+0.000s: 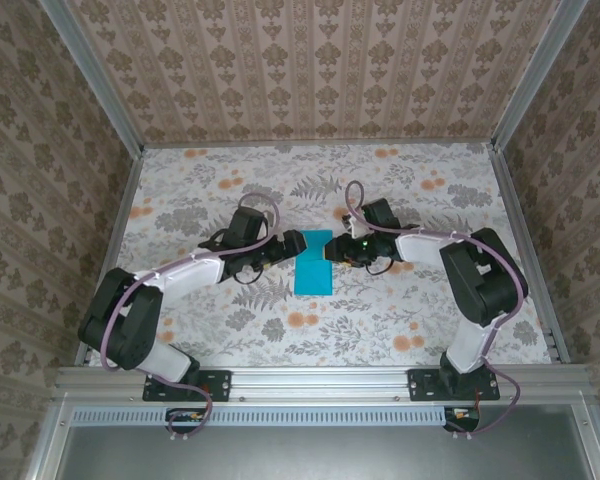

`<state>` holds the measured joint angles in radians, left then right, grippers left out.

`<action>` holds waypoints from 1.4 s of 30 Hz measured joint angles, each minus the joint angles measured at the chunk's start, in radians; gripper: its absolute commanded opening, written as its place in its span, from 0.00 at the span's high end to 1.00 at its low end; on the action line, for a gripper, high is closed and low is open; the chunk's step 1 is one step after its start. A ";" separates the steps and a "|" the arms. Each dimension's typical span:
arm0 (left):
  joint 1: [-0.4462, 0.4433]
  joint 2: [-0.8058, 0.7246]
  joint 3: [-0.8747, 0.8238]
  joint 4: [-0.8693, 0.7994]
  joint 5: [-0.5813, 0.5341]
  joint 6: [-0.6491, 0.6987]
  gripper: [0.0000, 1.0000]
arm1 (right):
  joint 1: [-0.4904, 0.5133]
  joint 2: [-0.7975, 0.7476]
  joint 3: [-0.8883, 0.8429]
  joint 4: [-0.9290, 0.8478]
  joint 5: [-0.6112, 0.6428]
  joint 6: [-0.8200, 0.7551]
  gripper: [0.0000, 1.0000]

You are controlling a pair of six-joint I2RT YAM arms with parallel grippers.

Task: Fold a paper plane with a square sheet of paper (pick it up from the middle)
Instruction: Turn over the paper at the center of the table.

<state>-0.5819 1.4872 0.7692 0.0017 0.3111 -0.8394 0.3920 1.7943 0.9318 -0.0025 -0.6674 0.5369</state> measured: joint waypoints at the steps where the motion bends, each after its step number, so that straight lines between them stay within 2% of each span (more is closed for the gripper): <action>1: 0.000 0.000 -0.010 0.009 0.005 -0.005 0.00 | 0.000 0.013 0.008 0.001 -0.009 -0.008 0.58; 4: 0.000 0.000 -0.028 0.038 0.016 -0.022 0.00 | 0.004 0.048 0.025 0.001 -0.038 -0.021 0.63; 10: -0.010 0.016 -0.064 0.136 0.048 -0.087 0.00 | 0.008 0.094 0.038 0.000 -0.068 -0.042 0.86; 13: -0.027 0.041 -0.077 0.175 0.063 -0.123 0.03 | 0.008 0.094 0.038 0.016 -0.075 -0.039 0.91; 16: -0.042 0.076 -0.085 0.210 0.082 -0.153 0.08 | 0.007 0.094 0.035 0.050 -0.083 -0.033 0.92; 22: -0.053 0.146 -0.087 0.278 0.119 -0.201 0.33 | -0.002 0.094 0.003 0.116 -0.105 -0.002 0.92; 24: -0.053 0.169 -0.086 0.296 0.131 -0.214 0.38 | -0.007 0.094 -0.006 0.129 -0.105 0.010 0.92; 28: -0.053 0.194 -0.086 0.316 0.143 -0.225 0.42 | -0.023 0.093 -0.028 0.159 -0.105 0.036 0.92; 36: -0.053 0.230 -0.074 0.354 0.162 -0.239 0.57 | -0.036 0.092 -0.037 0.186 -0.105 0.063 0.92; 42: -0.052 0.254 -0.055 0.383 0.177 -0.239 0.62 | -0.036 0.092 -0.037 0.187 -0.105 0.069 0.92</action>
<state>-0.6342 1.7409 0.7143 0.3843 0.4877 -1.0782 0.3557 1.8858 0.8944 0.1844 -0.7723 0.6064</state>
